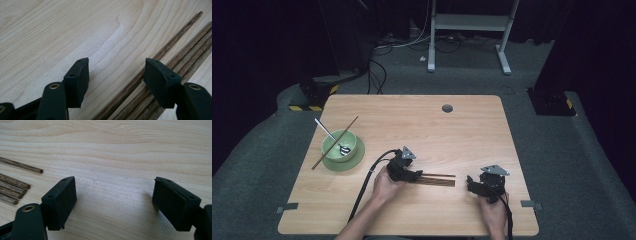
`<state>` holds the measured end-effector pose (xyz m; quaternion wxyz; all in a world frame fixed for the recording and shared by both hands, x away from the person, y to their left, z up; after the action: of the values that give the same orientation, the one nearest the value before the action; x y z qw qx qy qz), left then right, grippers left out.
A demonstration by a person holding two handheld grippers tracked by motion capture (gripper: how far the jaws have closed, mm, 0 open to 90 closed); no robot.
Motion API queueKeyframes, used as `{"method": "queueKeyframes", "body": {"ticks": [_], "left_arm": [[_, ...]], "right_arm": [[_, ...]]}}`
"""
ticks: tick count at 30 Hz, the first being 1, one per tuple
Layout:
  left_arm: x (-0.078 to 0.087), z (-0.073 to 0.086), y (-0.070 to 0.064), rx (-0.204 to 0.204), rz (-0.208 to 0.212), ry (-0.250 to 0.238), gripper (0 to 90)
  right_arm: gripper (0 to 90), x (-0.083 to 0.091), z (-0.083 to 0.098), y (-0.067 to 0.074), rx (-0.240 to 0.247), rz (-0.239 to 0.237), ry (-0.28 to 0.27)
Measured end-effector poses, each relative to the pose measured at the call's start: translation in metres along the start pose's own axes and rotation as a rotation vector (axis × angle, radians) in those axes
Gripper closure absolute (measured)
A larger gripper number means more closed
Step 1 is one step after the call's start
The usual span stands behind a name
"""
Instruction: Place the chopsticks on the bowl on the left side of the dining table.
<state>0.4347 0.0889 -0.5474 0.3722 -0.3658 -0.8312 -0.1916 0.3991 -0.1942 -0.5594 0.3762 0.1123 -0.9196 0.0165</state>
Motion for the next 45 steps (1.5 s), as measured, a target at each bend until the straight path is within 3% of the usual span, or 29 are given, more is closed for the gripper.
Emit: {"method": "queueKeyframes", "body": {"ticks": [11, 18, 45], "left_arm": [[-0.002, 0.001, 0.003, 0.007, -0.011, 0.000, 37.9], [-0.003, 0.000, 0.006, -0.010, -0.031, 0.005, 38.8], [-0.005, -0.001, 0.024, 0.031, -0.065, -0.003, 50.1]], "right_arm": [[19.0, 0.000, 0.000, 0.000, 0.000, 0.000, 0.000], [19.0, 0.000, 0.000, 0.000, 0.000, 0.000, 0.000], [19.0, 0.000, 0.000, 0.000, -0.001, 0.001, 0.000]]}}
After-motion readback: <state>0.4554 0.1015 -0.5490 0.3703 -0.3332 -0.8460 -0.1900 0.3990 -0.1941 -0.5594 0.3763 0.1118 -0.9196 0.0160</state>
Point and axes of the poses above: each handheld gripper's, and its own axes: x roughly backward along the jaws, z roughly out of its underside, y roughly to its left, the point moved 5 cm from there along -x, roughly forward along the jaws, and after that the axes turned 6 degrees about -x, right-handed, at the moved point
